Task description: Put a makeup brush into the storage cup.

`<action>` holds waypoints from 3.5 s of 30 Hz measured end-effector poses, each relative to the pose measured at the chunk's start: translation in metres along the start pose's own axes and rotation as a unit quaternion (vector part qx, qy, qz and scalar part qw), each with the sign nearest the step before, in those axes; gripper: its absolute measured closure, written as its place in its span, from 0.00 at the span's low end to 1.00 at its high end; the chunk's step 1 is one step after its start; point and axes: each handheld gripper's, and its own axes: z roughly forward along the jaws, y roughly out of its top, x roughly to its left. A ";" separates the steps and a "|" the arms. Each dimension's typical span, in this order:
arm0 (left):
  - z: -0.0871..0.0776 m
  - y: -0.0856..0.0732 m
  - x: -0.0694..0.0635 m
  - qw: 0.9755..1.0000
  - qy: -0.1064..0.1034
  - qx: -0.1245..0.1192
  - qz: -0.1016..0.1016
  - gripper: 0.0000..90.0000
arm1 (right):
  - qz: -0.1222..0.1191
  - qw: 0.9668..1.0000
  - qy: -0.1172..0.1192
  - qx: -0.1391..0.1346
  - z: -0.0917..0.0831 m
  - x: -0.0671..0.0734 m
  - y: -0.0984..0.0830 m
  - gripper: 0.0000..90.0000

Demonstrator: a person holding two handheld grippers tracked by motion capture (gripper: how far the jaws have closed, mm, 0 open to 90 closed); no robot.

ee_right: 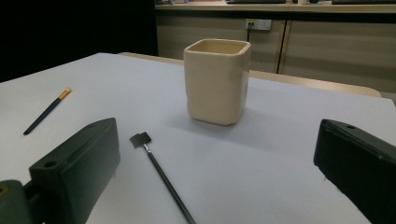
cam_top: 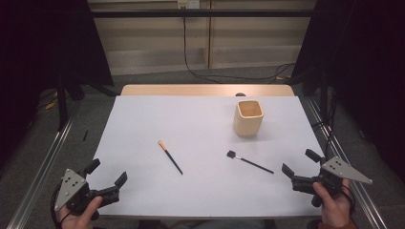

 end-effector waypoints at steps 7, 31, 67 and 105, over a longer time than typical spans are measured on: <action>0.003 0.000 0.000 1.000 -0.007 0.008 -0.012 0.02 | 0.003 1.000 0.004 0.001 0.000 -0.001 -0.001 0.00; 0.005 0.002 -0.006 0.999 -0.020 0.029 0.004 0.03 | -0.019 1.000 0.020 -0.008 -0.001 0.008 0.002 0.00; 0.064 0.033 -0.033 0.991 -0.089 0.098 0.023 0.04 | -0.020 1.000 0.023 -0.002 0.001 0.008 0.000 0.00; 0.143 0.041 -0.022 0.966 -0.095 0.241 0.006 0.04 | -0.018 0.999 0.026 0.007 0.002 0.008 0.000 0.00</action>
